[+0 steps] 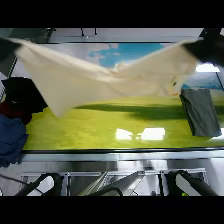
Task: Fold the shirts.
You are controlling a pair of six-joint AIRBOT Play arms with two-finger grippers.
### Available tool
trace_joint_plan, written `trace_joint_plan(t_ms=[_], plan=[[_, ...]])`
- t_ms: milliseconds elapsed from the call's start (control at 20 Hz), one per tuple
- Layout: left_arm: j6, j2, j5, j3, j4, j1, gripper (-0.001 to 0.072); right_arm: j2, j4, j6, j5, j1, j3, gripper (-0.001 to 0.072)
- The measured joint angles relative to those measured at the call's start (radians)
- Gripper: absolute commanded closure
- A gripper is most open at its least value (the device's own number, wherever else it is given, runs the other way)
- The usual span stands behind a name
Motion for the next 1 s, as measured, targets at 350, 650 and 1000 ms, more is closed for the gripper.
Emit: trace_joint_plan(t_ms=[350,650,1000], plan=[[-0.078,0.282,0.077,0.163,0.159,0.186,0.0695,0.128,-0.206,0.021,-0.046,-0.053,0.239,0.069],[-0.079,0.143,0.121,-0.031,0.411,-0.055,0.0695,-0.093,-0.113,0.005,0.025,-0.043,0.14,0.069],[-0.002,-0.529,0.147,-0.106,0.494,-0.216,0.0695,-0.702,-0.043,-0.09,-0.073,0.003,-0.041,0.0692]])
